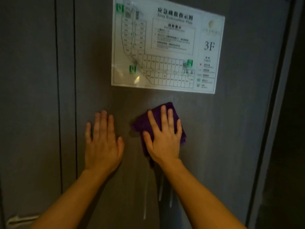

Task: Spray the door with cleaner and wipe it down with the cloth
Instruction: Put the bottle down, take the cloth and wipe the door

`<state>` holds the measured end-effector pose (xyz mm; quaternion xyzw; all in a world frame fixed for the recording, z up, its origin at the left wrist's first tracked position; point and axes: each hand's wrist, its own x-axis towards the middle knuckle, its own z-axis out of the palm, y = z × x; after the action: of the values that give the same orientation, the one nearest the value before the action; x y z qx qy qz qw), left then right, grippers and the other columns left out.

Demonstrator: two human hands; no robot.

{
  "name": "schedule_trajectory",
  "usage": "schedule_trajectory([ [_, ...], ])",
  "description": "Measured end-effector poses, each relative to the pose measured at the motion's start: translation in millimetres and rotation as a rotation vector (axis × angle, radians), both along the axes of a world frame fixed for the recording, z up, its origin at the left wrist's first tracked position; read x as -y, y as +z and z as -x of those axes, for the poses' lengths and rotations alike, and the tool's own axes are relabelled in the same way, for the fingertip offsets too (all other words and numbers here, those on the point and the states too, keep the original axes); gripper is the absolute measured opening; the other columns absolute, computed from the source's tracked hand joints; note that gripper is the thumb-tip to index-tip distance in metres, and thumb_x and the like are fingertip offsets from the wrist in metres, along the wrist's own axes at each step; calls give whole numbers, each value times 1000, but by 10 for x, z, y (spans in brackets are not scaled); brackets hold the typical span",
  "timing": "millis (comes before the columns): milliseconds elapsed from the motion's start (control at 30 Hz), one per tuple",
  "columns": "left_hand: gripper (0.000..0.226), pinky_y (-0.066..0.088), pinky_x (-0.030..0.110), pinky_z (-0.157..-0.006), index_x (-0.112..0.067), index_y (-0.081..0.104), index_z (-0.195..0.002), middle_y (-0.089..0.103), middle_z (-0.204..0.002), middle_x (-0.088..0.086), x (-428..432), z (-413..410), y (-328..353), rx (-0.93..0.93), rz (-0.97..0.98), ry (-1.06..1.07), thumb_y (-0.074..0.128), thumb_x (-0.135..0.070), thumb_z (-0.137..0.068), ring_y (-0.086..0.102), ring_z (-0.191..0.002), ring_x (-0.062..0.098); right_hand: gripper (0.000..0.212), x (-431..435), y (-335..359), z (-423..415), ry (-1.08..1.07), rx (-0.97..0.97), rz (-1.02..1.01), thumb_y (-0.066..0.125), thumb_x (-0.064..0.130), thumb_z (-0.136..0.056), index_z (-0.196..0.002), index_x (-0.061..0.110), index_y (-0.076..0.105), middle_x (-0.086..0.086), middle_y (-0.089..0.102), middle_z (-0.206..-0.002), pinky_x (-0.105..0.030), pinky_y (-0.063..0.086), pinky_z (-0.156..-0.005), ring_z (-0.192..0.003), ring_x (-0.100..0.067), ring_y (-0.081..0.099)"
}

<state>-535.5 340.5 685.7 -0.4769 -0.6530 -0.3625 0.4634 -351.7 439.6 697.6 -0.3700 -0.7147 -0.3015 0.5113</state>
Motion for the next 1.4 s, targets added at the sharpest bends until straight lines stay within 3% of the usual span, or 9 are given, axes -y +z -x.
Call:
schedule_trajectory([
  [267, 80, -13, 43, -127, -7, 11, -163, 7, -172, 15, 49, -4, -308, -39, 83, -8, 36, -44, -97, -12, -159, 22, 71, -105, -485, -191, -59, -138, 78, 26, 60, -101, -164, 33, 5, -5, -7, -173, -57, 2, -125, -160, -29, -2],
  [533, 79, -14, 45, -126, -8, 5, -162, -5, -170, 10, 56, 83, -487, -117, 111, 30, 33, -48, -100, -12, -159, 24, 77, -123, -1069, -339, -51, -220, 201, 36, 42, -101, -163, 25, -5, -3, -10, -172, -42, -4, -127, -159, -23, -6],
  [633, 79, -12, 47, -127, -10, 3, -163, -4, -171, 10, 57, 123, -562, -126, 108, 17, 30, -50, -101, -8, -159, 25, 73, -3, -1240, -385, 30, -268, 277, 34, 37, -103, -162, 28, -8, -2, -6, -171, -45, 4, -128, -159, -20, -6],
  [800, 81, -12, 49, -126, -13, -4, -163, -14, -172, 7, 37, 201, -762, -156, 104, -11, 30, -52, -101, -7, -160, 24, 62, 288, -1070, -239, 210, -554, 299, 28, 34, -105, -160, 18, 7, -4, 3, -170, -52, 20, -124, -159, -24, 8],
  [933, 83, -10, 49, -127, -10, 0, -164, -12, -172, 8, 27, 254, -897, -158, 97, -26, 34, -52, -100, -5, -160, 25, 67, 443, -573, 196, 174, -452, 171, 35, 36, -102, -162, 13, 14, -13, 15, -170, -46, 15, -123, -158, -26, 12],
  [1067, 84, -11, 48, -127, -9, 2, -163, -8, -173, 9, 18, 286, -956, -163, 70, -60, 35, -50, -99, -3, -160, 25, 66, 461, -349, 618, 42, -272, 177, 33, 50, -104, -163, 27, 14, -11, 5, -172, -53, 8, -123, -159, -29, 3],
  [1200, 79, -12, 47, -127, -9, 2, -164, -9, -173, 9, -5, 291, -1005, -160, 46, -83, 28, -51, -101, -4, -160, 24, 68, 361, -605, 652, -33, -239, 142, 25, 65, -101, -162, 40, 12, -12, 1, -172, -63, 6, -122, -159, -33, 0],
  [1400, 76, -16, 46, -125, -9, -2, -163, -16, -171, 7, -35, 297, -1070, -149, 11, -107, 22, -51, -104, -9, -159, 23, 68, 327, -1350, 599, -40, -221, 166, 24, 62, -100, -161, 41, 2, -8, -8, -171, -67, 1, -121, -159, -35, -3],
])
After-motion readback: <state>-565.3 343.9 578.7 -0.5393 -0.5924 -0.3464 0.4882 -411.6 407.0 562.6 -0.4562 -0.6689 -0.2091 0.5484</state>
